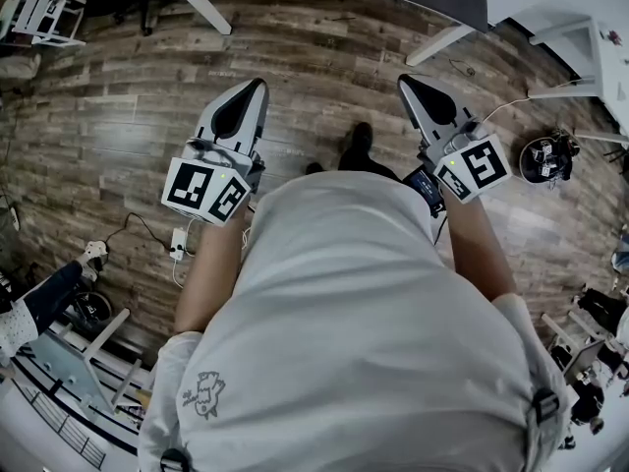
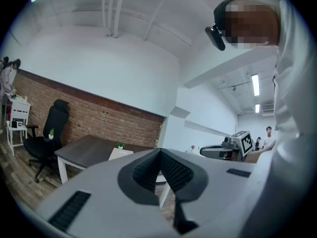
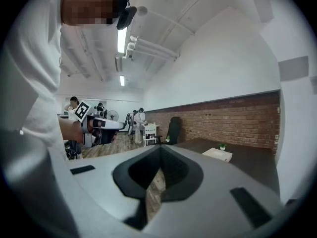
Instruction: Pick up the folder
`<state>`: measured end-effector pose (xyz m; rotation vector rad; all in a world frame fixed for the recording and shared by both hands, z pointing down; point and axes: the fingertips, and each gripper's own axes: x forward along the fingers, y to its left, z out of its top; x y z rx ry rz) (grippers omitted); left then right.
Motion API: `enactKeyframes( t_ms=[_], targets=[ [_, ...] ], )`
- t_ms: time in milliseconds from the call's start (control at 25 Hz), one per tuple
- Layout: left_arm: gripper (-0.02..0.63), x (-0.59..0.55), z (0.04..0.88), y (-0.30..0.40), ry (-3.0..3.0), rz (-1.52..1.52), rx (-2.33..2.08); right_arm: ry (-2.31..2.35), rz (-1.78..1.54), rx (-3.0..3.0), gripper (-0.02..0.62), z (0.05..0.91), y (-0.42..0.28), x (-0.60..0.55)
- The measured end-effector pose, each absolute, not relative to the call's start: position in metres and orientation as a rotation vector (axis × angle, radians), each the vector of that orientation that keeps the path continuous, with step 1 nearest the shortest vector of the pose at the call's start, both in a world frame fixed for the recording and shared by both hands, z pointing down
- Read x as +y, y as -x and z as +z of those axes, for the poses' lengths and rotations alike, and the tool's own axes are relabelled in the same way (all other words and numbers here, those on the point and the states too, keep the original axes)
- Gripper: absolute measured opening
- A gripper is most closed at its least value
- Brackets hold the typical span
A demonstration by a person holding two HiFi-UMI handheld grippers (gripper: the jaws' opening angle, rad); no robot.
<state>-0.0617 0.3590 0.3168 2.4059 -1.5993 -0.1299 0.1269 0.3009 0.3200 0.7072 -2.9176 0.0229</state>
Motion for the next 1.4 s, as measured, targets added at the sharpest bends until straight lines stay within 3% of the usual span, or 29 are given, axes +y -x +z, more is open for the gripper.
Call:
enactKeyframes(
  t_ms=[400, 520, 680, 880, 1200, 1400],
  targets=[
    [0.014, 0.336, 0.319, 0.051, -2.406, -0.129, -1.605, -0.639, 0.011, -2.946, 0.006, 0.32, -0.124, 0.281],
    [0.06, 0.322, 0.32, 0.044, -2.404, -0.117, -1.607, -0.634, 0.024, -2.952, 0.006, 0.323, -0.13, 0.267],
    [0.128, 0.301, 0.324, 0.034, -2.393, -0.109, -1.613, -0.614, 0.042, -2.962, 0.04, 0.325, -0.138, 0.244],
    [0.163, 0.26, 0.327, 0.02, -2.375, -0.105, -1.632, -0.581, 0.075, -2.954, 0.121, 0.33, -0.148, 0.202],
    [0.181, 0.193, 0.323, -0.015, -2.351, -0.069, -1.681, -0.547, 0.141, -2.958, 0.205, 0.331, -0.186, 0.131],
    [0.192, 0.168, 0.328, -0.037, -2.352, -0.039, -1.69, -0.522, 0.166, -2.974, 0.224, 0.335, -0.208, 0.104]
  ],
)
